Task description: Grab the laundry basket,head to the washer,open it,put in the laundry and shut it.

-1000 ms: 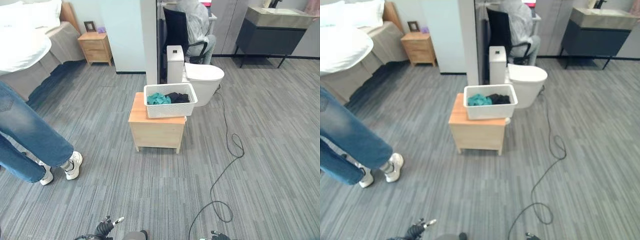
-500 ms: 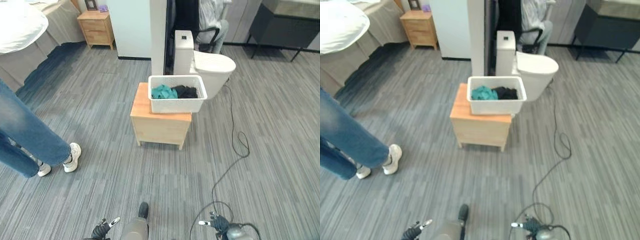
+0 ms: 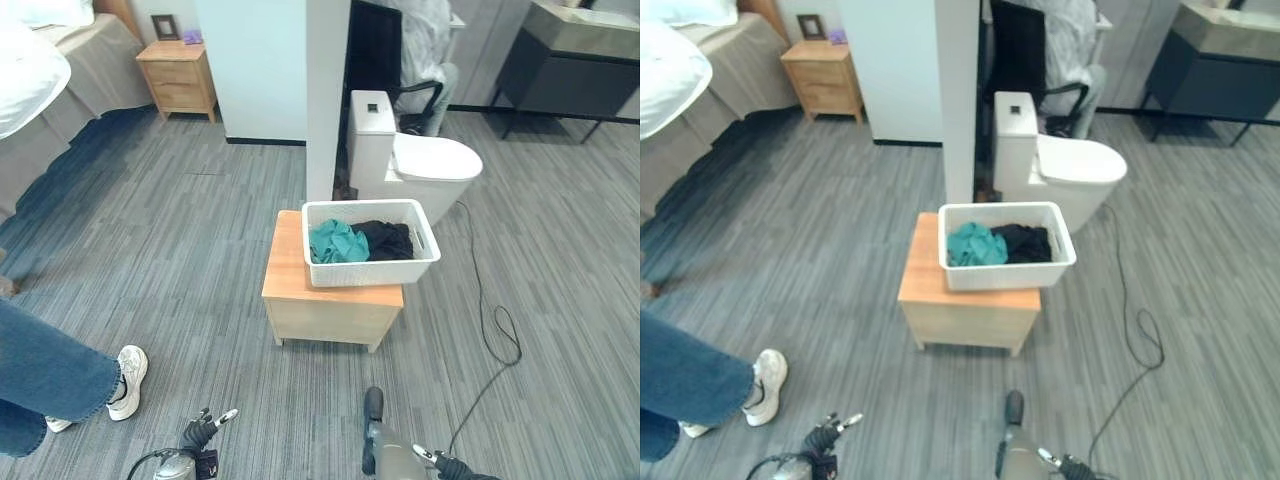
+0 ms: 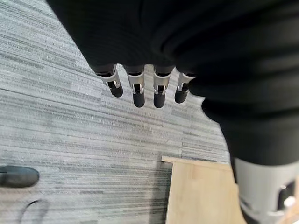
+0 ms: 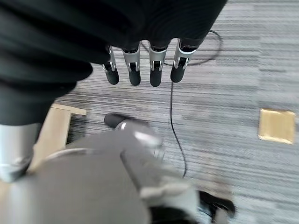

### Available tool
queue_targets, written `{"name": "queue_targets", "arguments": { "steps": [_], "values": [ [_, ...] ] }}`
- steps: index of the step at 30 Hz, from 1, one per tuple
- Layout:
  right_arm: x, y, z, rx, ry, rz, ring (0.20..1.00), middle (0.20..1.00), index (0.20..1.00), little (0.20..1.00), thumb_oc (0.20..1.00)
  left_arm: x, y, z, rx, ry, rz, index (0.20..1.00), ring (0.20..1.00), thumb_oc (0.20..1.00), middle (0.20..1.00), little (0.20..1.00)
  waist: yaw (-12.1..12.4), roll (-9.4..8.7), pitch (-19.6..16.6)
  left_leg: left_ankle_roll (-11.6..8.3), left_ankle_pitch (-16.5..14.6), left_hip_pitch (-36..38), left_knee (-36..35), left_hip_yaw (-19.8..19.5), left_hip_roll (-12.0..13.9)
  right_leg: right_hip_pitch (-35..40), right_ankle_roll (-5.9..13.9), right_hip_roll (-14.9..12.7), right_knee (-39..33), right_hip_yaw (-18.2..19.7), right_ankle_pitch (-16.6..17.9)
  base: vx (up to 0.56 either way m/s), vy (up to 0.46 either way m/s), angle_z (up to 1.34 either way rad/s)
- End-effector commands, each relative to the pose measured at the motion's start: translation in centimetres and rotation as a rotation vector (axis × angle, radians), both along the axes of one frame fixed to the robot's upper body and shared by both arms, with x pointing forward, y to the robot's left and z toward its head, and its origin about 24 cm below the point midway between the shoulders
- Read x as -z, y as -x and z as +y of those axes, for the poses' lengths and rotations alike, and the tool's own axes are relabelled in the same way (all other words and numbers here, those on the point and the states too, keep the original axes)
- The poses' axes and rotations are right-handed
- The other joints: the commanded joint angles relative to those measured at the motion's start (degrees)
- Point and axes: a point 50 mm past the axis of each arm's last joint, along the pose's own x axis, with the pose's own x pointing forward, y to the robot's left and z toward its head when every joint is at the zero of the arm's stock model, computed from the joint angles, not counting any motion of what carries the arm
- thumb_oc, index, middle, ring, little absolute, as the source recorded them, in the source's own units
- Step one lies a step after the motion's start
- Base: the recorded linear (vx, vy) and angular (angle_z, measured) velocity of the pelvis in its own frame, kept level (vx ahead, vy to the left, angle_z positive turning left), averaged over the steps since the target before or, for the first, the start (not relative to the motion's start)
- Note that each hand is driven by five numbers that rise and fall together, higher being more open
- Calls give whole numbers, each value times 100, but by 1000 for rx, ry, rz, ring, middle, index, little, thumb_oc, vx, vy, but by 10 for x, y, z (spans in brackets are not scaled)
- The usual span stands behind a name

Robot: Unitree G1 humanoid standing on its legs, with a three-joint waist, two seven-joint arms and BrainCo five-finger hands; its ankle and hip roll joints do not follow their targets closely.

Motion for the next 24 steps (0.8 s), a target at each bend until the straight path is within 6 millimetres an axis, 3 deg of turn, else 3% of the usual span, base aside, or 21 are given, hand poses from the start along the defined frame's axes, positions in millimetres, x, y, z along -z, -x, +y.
{"name": "queue_targets", "arguments": {
  "steps": [1, 2, 3, 4, 5, 6, 8, 9, 11, 23, 24],
  "values": [
    [-7, -15, -18, -5, 48, -25, 1000, 1000, 1000, 1000, 1000, -8, -27, -2, 29, -12, -91, 1000, 1000, 1000, 1000, 1000, 111, 390, 316, 429, 400, -1037, 41, -120, 309, 400, 1127, -151, -545, 128, -20, 670, -205, 36],
    [-4, 10, -24, 49, 49, 38, 1000, 1000, 1000, 1000, 1000, -5, -26, -12, 59, 4, -82, 1000, 1000, 1000, 1000, 1000, -126, 361, 190, 343, 143, -475, 58, -355, 326, 67, 1277, -103, -948, 504, 352, 1093, -471, 17],
    [-3, 27, -30, 84, 55, 76, 1000, 1000, 1000, 1000, 1000, 0, -19, -22, 93, 26, -49, 1000, 1000, 1000, 1000, 1000, -258, 357, 85, 255, -80, -134, 193, -445, 527, 286, 1158, 30, -511, 548, 414, 1357, -682, 3],
    [-2, 37, -30, 77, 54, 113, 1000, 1000, 1000, 1000, 1000, 3, -14, -26, 99, 31, -27, 1000, 1000, 1000, 1000, 1000, -320, 385, -23, 62, 369, -269, 836, -423, 757, 450, 1004, 257, -221, 547, 270, 754, -575, 38],
    [-2, 42, -31, 84, 59, 131, 1000, 1000, 1000, 1000, 1000, 3, -15, -28, 86, 47, -33, 1000, 1000, 1000, 1000, 1000, -301, 360, 8, -17, 848, -774, 1848, -374, 848, 632, 863, 267, -183, 521, 183, 332, -310, 77],
    [-2, 42, -31, 84, 59, 131, 1000, 1000, 1000, 1000, 1000, 3, -15, -28, 86, 47, -33, 1000, 1000, 1000, 1000, 1000, -302, 359, 7, -17, 848, -776, 1848, -375, 847, 630, 863, 266, -183, 520, 183, 128, -214, 91],
    [-4, 39, -36, 110, 80, 121, 1000, 1000, 1000, 1000, 1000, 2, -17, -30, 60, 69, -56, 1000, 1000, 1000, 1000, 1000, -188, 225, 142, 44, 1398, -1626, 3476, -229, 873, 1027, 593, 309, -335, 422, 25, 202, -313, 39],
    [-6, 31, -41, 103, 99, 99, 1000, 1000, 1000, 1000, 1000, 0, -21, -30, 50, 72, -75, 1000, 1000, 1000, 1000, 1000, -95, 144, 203, 122, 1357, -2092, 3672, -112, 858, 1338, 450, 403, -487, 507, -155, 275, -315, -8],
    [-7, 25, -43, 84, 114, 85, 1000, 1000, 1000, 1000, 1000, -3, -29, -32, 53, 79, -108, 1000, 1000, 1000, 1000, 1000, 25, 75, 278, 148, 1203, -2459, 3291, 67, 904, 1592, 422, 363, -547, 496, -260, 200, -139, -50],
    [-7, 25, -43, 84, 114, 85, 1000, 1000, 1000, 1000, 1000, -3, -29, -32, 53, 79, -108, 1000, 1000, 1000, 1000, 1000, 27, 76, 281, 148, 1202, -2456, 3291, 68, 905, 1595, 422, 364, -547, 497, -259, 30, 5, -4],
    [-9, 19, -47, 54, 131, 81, 1000, 1000, 1000, 1000, 1000, -5, -35, -38, 80, 86, -137, 1000, 1000, 1000, 1000, 1000, 218, 162, 243, 75, 1117, -2381, 1216, 14, 728, 1922, 534, 382, -762, 506, -409, 520, 192, 13]
  ]
}}
